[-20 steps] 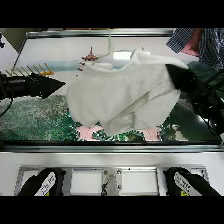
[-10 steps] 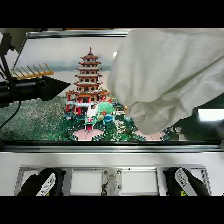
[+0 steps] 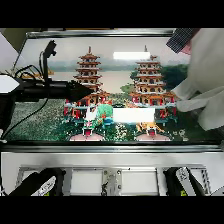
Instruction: Fold the clothes and pants, and hang the long-sleeved shirts on hangers.
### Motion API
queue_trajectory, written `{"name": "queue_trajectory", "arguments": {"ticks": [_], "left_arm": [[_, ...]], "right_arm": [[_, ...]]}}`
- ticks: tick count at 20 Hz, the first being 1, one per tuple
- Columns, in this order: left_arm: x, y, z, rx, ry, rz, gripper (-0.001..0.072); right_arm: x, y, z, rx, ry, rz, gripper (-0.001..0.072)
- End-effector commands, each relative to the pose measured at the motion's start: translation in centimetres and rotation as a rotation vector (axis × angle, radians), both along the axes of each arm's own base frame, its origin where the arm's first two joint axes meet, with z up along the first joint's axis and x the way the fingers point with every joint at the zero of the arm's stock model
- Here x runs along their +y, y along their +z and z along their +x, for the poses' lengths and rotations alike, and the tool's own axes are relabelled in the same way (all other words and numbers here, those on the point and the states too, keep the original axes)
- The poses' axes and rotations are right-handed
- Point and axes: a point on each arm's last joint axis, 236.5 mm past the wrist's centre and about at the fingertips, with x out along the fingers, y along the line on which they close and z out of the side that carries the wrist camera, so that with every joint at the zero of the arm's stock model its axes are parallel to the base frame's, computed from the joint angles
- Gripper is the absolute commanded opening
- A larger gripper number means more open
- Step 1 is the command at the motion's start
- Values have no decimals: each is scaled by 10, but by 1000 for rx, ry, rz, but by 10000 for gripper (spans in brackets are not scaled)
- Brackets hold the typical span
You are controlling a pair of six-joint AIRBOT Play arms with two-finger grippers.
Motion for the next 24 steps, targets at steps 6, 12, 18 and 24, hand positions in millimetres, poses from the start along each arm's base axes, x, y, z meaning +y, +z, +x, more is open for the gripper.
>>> {"name": "queue_trajectory", "arguments": {"ticks": [6,12,18,24], "left_arm": [[-20,-25,-1,73,-59,10,11],[-21,-27,-10,101,-87,12,11],[-21,-27,-14,123,-91,11,11],[-21,-27,-13,123,-89,10,11]], "right_arm": [[-86,67,-30,-53,-420,27,10],[-140,80,-38,32,-664,87,10],[-162,78,-65,42,-765,90,10],[-188,65,-90,87,-870,169,10]]}}
